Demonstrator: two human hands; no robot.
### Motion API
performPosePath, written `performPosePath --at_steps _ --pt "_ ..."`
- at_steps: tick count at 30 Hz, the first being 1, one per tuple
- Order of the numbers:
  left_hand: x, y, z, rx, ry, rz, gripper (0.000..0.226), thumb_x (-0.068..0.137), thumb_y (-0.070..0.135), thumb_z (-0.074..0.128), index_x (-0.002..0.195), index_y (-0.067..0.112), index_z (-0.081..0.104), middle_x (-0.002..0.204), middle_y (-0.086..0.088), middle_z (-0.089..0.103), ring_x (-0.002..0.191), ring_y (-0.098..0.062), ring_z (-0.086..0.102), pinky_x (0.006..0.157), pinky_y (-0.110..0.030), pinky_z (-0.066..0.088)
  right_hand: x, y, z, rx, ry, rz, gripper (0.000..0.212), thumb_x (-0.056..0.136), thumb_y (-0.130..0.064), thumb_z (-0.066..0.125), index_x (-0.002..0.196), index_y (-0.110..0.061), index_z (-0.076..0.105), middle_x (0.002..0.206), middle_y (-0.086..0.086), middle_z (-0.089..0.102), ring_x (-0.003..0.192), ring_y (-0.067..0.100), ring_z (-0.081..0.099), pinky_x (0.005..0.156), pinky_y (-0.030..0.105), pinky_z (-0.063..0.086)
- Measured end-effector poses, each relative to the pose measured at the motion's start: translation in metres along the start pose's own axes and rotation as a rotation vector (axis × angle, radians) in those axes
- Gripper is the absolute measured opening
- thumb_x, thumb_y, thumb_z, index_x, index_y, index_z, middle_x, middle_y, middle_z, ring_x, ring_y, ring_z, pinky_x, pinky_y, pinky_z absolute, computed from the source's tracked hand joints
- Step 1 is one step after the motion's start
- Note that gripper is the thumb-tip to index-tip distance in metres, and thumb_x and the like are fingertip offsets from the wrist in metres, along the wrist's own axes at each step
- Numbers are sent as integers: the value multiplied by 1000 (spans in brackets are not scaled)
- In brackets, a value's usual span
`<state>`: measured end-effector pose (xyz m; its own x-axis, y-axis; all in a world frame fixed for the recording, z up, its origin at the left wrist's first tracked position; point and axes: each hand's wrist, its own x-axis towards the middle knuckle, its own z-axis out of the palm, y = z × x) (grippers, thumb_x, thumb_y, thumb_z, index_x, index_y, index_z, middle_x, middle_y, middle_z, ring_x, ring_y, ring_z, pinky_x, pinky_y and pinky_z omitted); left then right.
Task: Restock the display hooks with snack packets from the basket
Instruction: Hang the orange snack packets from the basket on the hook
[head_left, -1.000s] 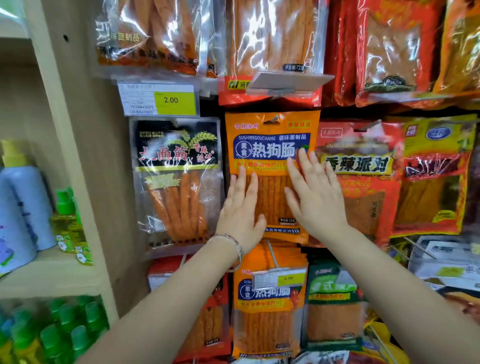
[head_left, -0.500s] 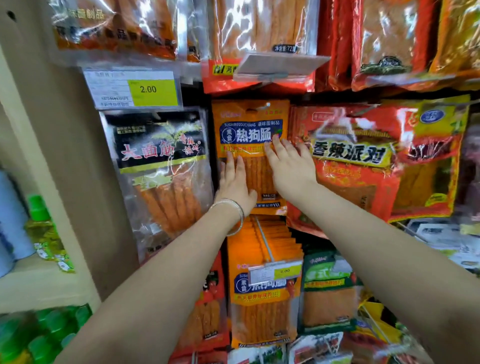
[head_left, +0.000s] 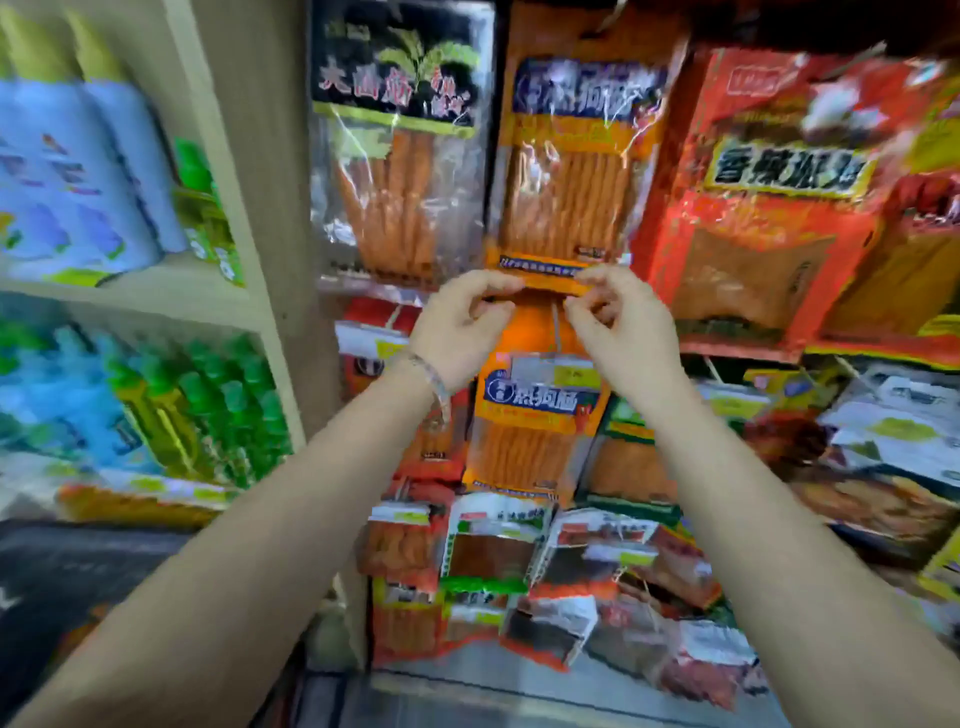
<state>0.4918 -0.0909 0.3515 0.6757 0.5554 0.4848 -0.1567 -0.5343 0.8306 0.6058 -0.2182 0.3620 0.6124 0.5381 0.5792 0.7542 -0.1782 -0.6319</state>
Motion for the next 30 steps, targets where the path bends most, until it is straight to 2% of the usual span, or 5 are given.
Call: performPosePath --at_steps 9,14,17,22,30 --pt "-294 -150 -59 1 63 -973 26 92 -3 51 116 -11 55 93 -14 53 74 -20 49 62 -17 45 -214 39 116 251 -522 419 17 88 -8 63 104 -11 60 79 -1 57 69 9 51 67 20 39" --pt "-422 -152 -92 -189 263 -1403 13 94 0 49 88 10 55 94 -11 54 63 -10 59 54 -15 48 -325 58 173 144 -905 703 23 89 -7 60 111 -1 60 89 10 61 77 23 58 71 29 47" --pt "-460 -152 -112 -199 372 -1523 27 94 -4 44 72 9 51 72 -12 50 48 -11 54 44 -19 38 -370 61 198 55 -1112 748 20 91 -5 57 110 -1 57 83 8 57 60 14 51 53 18 38" --pt "-502 -164 -161 -214 428 -1654 19 94 0 44 80 3 57 74 -10 51 59 -16 42 44 -17 37 -411 37 249 -80 -1462 729 8 93 -4 50 90 -7 56 86 12 53 69 21 51 62 26 40" --pt "-486 -220 -309 -103 260 -1614 20 94 7 47 108 2 61 98 -13 62 78 -20 57 54 -16 45 -404 -60 352 47 -1312 818 11 95 -15 52 98 -22 58 92 -3 61 75 10 60 61 19 45"
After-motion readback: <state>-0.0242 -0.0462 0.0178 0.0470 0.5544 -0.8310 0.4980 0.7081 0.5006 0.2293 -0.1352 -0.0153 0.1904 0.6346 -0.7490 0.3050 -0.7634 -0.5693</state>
